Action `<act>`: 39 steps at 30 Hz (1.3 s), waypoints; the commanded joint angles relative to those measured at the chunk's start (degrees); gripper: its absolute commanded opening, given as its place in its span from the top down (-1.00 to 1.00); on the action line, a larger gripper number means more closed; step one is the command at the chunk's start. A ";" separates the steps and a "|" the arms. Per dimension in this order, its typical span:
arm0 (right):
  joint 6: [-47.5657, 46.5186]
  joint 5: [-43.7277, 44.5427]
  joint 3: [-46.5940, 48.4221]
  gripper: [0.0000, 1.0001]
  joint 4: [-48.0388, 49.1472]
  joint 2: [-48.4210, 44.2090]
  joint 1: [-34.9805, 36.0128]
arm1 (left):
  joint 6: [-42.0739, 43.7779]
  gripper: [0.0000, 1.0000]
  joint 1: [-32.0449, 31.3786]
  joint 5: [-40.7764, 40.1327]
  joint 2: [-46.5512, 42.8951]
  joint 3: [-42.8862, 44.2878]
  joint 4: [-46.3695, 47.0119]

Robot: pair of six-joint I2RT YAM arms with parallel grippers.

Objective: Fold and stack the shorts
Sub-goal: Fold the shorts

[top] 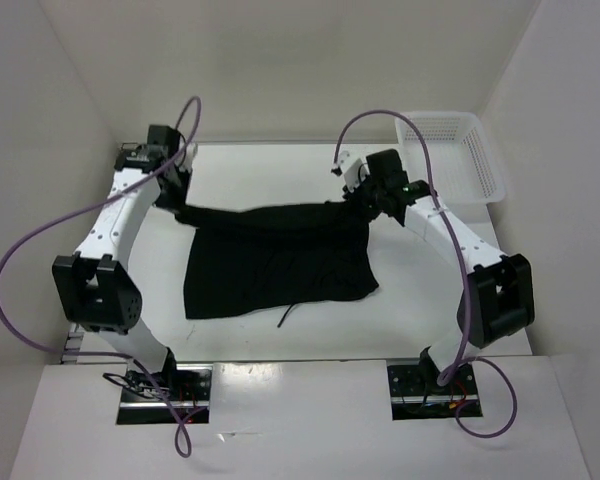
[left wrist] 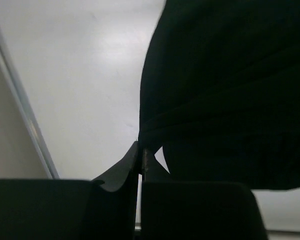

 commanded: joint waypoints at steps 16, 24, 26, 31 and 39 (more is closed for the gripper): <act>0.65 8.92 9.48 1.00 10.60 6.47 -2.69 | 0.23 1.00 4.74 -1.78 5.44 17.74 8.78; -1.01 0.84 3.25 1.00 2.79 -1.53 -0.32 | 0.23 1.00 0.96 -2.04 -9.57 -3.29 6.23; -2.94 -0.74 -0.60 1.00 0.16 -3.54 0.21 | 0.23 1.00 0.44 -2.04 -12.22 -7.72 4.30; -12.87 -1.88 -10.53 1.00 -4.07 -8.29 0.73 | 0.23 1.00 -2.02 3.13 -20.31 -21.40 -4.75; -19.91 -9.09 -17.06 1.00 -13.99 -12.86 1.26 | 0.23 1.00 -4.66 3.07 -24.28 -35.85 -6.35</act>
